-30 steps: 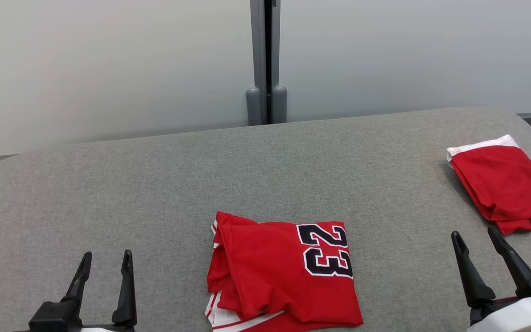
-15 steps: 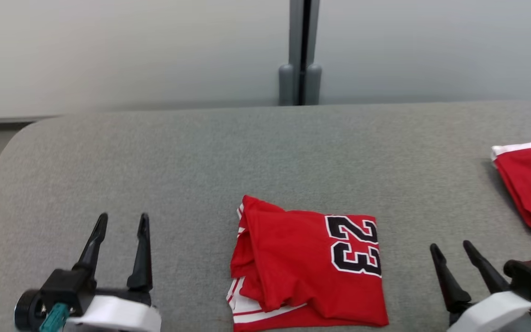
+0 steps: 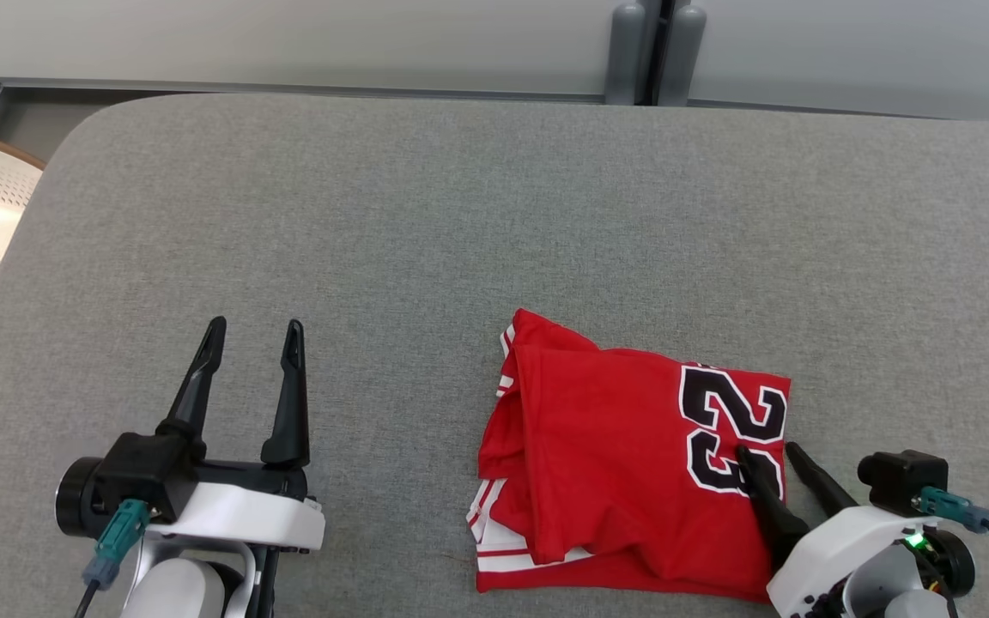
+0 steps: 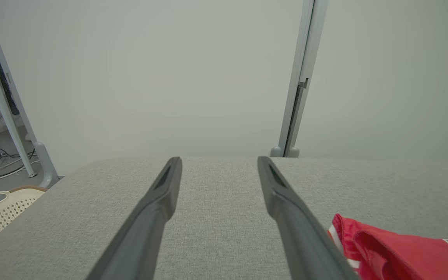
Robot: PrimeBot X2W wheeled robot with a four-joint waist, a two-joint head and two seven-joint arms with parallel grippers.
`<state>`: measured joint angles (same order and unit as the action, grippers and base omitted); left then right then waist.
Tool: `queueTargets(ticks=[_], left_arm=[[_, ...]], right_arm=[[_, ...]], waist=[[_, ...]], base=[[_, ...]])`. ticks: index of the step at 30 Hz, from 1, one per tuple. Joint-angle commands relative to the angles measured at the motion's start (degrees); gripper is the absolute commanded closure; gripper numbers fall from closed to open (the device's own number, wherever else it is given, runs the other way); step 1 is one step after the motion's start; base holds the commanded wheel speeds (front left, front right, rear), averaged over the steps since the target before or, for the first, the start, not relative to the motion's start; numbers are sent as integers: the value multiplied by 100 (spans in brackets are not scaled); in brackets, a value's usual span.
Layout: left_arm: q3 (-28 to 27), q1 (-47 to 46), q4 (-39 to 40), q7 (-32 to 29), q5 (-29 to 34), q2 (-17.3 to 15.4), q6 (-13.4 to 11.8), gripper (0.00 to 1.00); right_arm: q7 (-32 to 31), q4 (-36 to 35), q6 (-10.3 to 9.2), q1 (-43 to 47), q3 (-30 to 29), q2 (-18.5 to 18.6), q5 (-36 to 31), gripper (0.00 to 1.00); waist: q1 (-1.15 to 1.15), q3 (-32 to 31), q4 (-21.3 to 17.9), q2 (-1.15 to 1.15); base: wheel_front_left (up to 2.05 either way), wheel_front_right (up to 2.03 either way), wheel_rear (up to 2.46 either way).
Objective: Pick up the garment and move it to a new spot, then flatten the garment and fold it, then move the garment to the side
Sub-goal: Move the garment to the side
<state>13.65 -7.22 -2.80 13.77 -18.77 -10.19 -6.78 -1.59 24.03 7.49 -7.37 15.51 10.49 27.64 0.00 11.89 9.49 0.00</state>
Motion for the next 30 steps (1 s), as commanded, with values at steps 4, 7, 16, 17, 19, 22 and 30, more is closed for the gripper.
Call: queueTargets(ticks=[4, 7, 16, 17, 19, 22, 30], left_arm=[[-44, -203, -110, 76, 14, -48, 74, 0], [-59, -269, -132, 99, 54, -94, 102, 0], [-63, -511, 33, 119, 180, -240, 176, 0], [-36, -549, 71, 118, 192, -248, 188, 0], [19, -607, 150, 103, 234, -265, 209, 0], [101, -720, 288, 37, 297, -288, 228, 0], [468, -1410, 688, -212, 572, -315, 420, 0]], right_arm=[[-40, 200, -1, -35, 347, 31, 194, 100], [127, 132, -4, -171, 422, 168, 204, 100], [609, -209, -6, -664, 245, 707, -47, 100], [646, -246, -7, -730, 209, 796, -77, 100], [634, -282, -6, -865, 152, 966, -136, 100], [596, -355, -6, -1190, 122, 1249, -159, 100], [623, -310, -6, -2236, -268, 2356, -171, 100]], waist=[[0, 87, -117, 0], [0, 161, -323, 0], [0, 519, -1343, 0], [0, 556, -1452, 0], [0, 627, -1661, 0], [0, 785, -1941, 0], [0, 1551, -2063, 0]], base=[[0, 0, 0], [0, 0, 0], [0, 0, 0], [0, 0, 0], [0, 0, 0], [0, 0, 0], [0, 0, 0]])
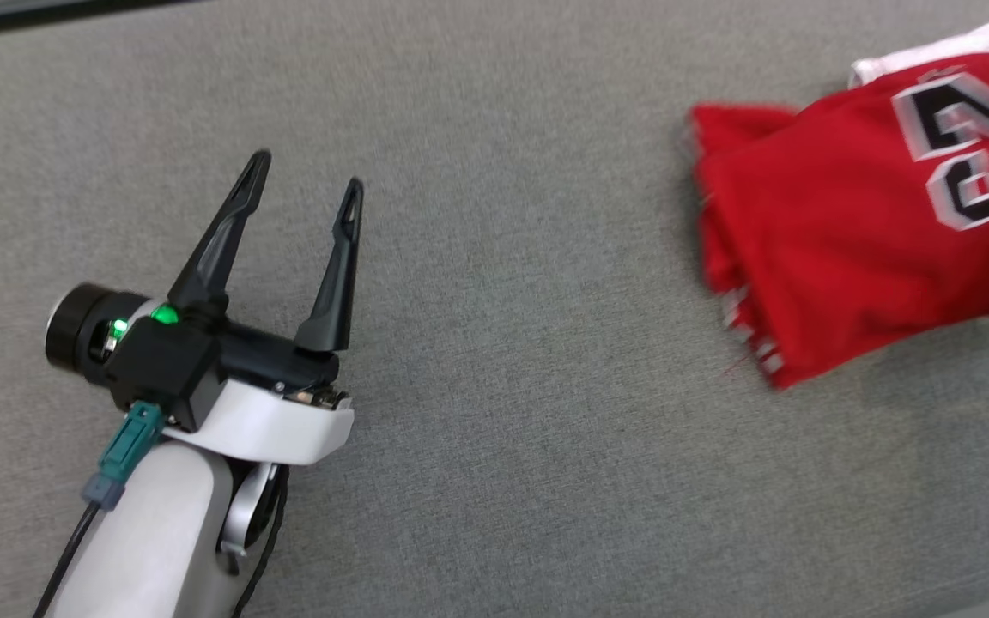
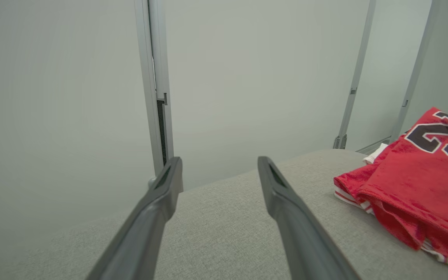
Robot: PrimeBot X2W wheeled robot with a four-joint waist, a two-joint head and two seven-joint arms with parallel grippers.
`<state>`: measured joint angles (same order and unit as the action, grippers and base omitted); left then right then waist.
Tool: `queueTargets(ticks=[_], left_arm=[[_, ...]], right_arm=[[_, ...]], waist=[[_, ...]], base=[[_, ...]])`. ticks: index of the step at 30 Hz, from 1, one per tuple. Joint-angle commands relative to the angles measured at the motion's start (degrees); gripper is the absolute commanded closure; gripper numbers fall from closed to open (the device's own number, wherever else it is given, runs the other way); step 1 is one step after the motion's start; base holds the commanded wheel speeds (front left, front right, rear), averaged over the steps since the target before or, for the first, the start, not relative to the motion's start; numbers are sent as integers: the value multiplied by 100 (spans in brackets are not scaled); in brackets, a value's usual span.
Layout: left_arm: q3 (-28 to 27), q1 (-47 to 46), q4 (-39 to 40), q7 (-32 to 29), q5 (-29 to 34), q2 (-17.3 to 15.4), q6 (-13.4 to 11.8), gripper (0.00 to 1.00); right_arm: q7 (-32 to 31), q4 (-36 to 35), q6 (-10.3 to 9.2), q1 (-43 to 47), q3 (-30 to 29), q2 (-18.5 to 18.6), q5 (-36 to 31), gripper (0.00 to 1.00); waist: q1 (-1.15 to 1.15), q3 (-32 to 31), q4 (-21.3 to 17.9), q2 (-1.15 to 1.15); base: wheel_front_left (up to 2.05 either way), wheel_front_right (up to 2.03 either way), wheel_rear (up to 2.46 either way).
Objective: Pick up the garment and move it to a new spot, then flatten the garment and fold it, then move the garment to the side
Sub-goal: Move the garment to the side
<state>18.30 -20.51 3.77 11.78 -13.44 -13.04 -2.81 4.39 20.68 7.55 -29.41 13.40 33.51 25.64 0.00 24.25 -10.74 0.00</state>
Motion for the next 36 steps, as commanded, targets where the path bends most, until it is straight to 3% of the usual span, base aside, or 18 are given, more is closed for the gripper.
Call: queueTargets(ticks=[1, 4, 9, 15, 16, 18, 27, 36], left_arm=[[47, -183, 57, -21, 67, -20, 54, 0], [161, -461, 141, -103, 194, -80, 139, 0], [216, -758, 271, -207, 332, -209, 226, 0], [335, -1054, 439, -276, 397, -187, 281, 0], [360, -1077, 452, -267, 404, -175, 292, 0], [400, -1117, 455, -262, 400, -149, 305, 0], [462, -964, 273, -167, 330, -131, 245, 0], [294, -423, -1, -47, 48, -160, 74, 0]], right_arm=[[58, 57, -14, -102, -225, 213, 23, 100], [27, 228, -13, -227, -755, 602, 29, 100], [177, 426, -14, -526, -1298, 938, 8, 100], [82, 1142, -14, -969, -1466, 1094, 118, 100], [52, 1298, -14, -1016, -1483, 1047, 151, 84], [71, 1605, -13, -1110, -1497, 1006, 173, 0], [664, 2407, -13, -1076, -1463, 458, 329, 0], [1068, 1736, -13, -360, -1264, -398, 391, 0]], waist=[[0, 403, -4, 0], [0, 694, 82, 0], [0, 1027, 138, 0], [0, 1337, 267, 0], [0, 1351, 281, 0], [0, 1367, 311, 0], [0, 1069, 249, 0], [0, 317, 52, 0]], base=[[0, 0, 0], [0, 0, 0], [0, 0, 0], [0, 0, 0], [0, 0, 0], [0, 0, 0], [0, 0, 0], [0, 0, 0]])
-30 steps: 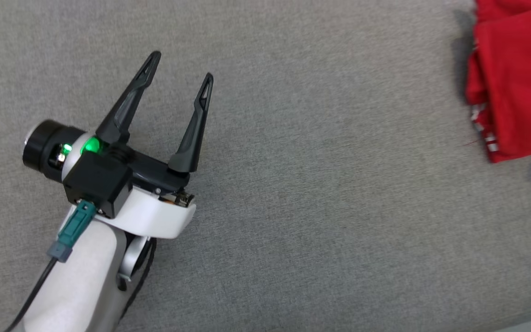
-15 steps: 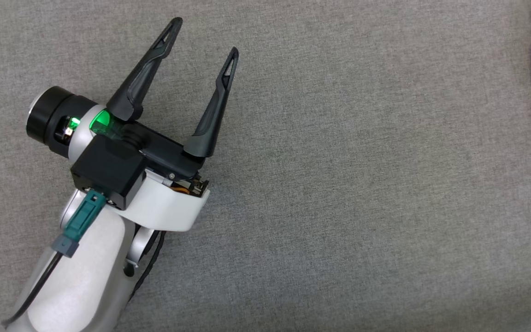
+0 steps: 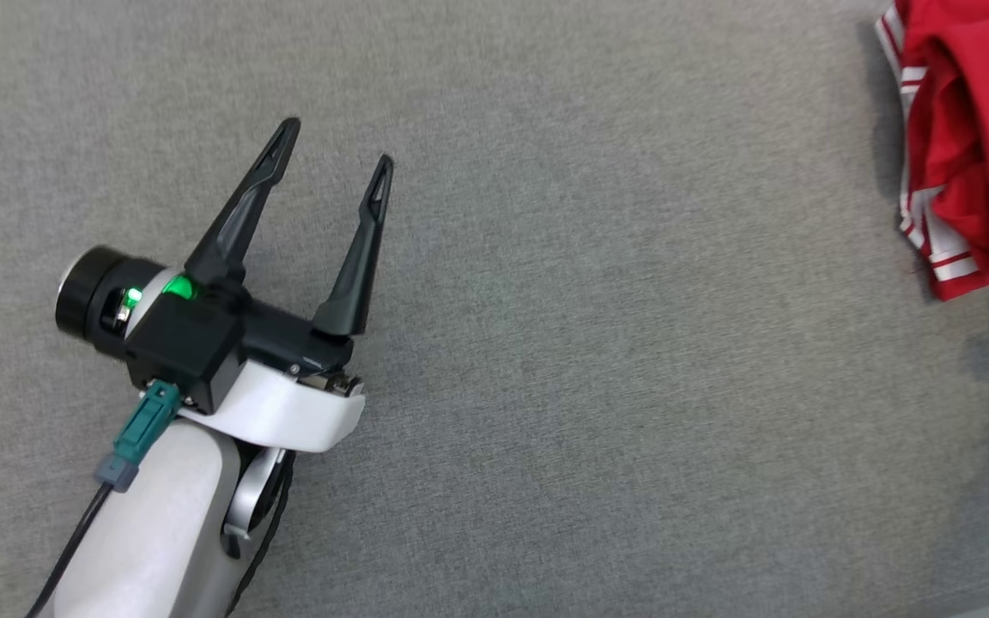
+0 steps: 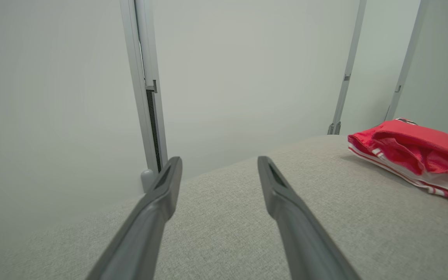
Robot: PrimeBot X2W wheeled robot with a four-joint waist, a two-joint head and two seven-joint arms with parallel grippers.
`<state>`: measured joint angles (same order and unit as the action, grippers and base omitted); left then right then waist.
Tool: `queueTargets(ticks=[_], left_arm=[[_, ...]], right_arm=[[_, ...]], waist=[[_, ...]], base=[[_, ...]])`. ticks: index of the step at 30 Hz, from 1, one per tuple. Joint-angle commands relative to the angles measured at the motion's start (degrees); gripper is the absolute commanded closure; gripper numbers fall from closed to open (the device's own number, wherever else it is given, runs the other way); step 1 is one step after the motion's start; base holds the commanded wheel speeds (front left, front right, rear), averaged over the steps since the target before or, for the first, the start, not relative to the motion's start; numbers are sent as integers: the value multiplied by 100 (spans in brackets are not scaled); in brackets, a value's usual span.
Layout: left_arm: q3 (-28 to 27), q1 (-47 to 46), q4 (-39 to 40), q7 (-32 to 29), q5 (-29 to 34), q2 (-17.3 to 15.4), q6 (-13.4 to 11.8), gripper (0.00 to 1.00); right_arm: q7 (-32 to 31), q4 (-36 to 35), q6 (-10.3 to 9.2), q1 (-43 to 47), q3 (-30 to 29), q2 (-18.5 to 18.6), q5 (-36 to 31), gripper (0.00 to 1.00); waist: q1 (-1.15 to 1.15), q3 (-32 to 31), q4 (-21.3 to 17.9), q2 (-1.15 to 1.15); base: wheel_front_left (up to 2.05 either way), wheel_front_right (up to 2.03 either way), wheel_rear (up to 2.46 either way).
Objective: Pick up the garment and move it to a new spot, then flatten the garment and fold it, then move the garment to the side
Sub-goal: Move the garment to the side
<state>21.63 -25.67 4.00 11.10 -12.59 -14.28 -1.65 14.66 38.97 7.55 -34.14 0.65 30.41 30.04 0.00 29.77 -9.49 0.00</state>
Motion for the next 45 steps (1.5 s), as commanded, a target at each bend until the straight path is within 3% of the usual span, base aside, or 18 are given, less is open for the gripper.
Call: queueTargets(ticks=[1, 7, 13, 23, 37, 45], left_arm=[[-67, 164, -56, 34, -68, -45, -63, 0], [-252, 555, -193, 92, -249, -53, -258, 0], [-448, 848, -365, 197, -383, 6, -475, 0], [-914, 1578, -640, 350, -677, 125, -851, 0], [-995, 2753, -785, 272, -999, -46, -771, 0], [-920, 3142, -736, 98, -992, -114, -862, 0]], right_arm=[[51, -242, -13, 233, 47, -183, -110, 0], [51, -1301, -13, 773, 278, -946, -380, 0], [50, -2114, -12, 1142, 626, -1410, -716, 0], [-273, -2774, -13, 1793, 715, -1593, -1026, 0], [-927, -3489, -12, 3139, 299, -1829, -1408, 0], [-1301, -3959, -12, 3774, 223, -1893, -1514, 0]], waist=[[0, -316, -84, 0], [0, -674, -95, 0], [0, -897, 126, 0], [0, -1487, 650, 0], [0, -2649, 806, 0], [0, -3097, 925, 0]], base=[[0, 0, 0], [0, 0, 0], [0, 0, 0], [0, 0, 0], [0, 0, 0], [0, 0, 0]])
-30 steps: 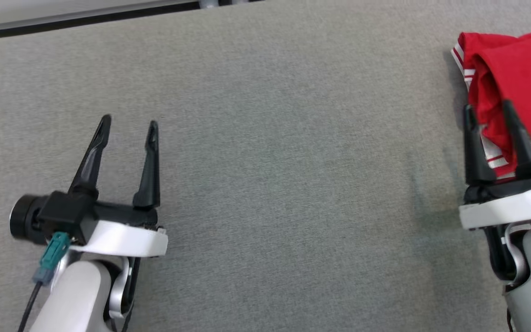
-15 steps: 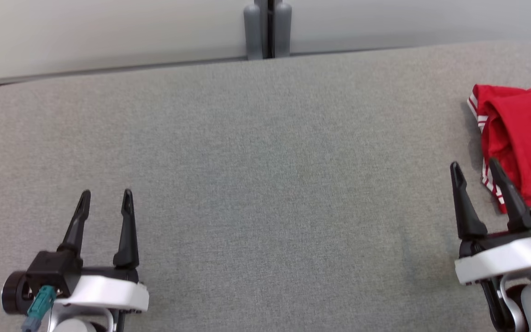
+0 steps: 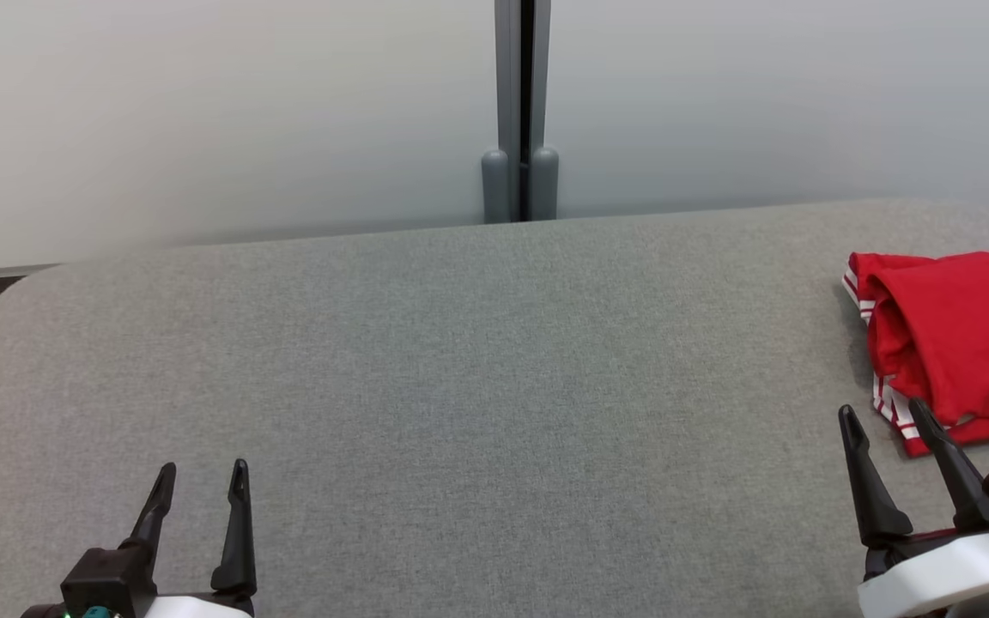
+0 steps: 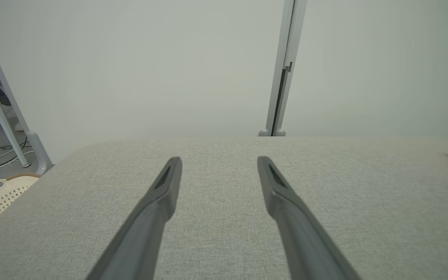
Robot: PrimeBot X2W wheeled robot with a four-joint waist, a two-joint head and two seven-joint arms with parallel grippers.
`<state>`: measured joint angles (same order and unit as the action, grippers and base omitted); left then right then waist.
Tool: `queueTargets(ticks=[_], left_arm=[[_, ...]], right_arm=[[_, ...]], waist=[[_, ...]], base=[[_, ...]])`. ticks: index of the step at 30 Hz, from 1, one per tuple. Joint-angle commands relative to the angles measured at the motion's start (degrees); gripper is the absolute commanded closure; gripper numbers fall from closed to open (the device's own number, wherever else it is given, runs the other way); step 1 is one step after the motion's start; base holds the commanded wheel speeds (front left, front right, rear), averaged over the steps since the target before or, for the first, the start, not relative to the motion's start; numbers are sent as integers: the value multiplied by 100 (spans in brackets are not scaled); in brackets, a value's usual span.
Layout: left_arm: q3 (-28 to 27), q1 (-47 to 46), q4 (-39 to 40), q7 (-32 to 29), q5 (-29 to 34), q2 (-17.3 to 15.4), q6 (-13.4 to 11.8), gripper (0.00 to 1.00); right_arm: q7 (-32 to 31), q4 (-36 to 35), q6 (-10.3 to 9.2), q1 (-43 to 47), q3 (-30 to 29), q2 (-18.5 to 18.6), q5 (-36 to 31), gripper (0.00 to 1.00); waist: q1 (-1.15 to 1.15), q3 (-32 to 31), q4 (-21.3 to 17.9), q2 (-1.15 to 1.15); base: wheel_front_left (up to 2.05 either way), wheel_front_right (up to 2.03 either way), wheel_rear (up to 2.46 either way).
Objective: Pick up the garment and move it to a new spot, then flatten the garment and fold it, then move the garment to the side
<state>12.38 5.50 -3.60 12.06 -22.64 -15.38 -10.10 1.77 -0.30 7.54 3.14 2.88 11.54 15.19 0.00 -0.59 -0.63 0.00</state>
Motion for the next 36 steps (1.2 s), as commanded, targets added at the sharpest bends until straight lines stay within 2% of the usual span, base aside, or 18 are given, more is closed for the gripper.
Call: queueTargets(ticks=[1, 11, 36], left_arm=[[8, 53, 45, -14, 5, -8, -32, 0], [57, 128, 167, -129, 20, -36, -132, 0], [83, 63, 208, -103, -53, -64, -231, 0]], right_arm=[[-54, -81, -11, 77, 6, -10, -34, 0], [-201, -286, -11, 237, 5, -52, -73, 0], [-123, -190, -11, 236, -14, -100, 20, 0]], waist=[[0, -79, 36, 0], [0, -154, 9, 0], [0, -138, 41, 0]], base=[[0, 0, 0], [0, 0, 0], [0, 0, 0]])
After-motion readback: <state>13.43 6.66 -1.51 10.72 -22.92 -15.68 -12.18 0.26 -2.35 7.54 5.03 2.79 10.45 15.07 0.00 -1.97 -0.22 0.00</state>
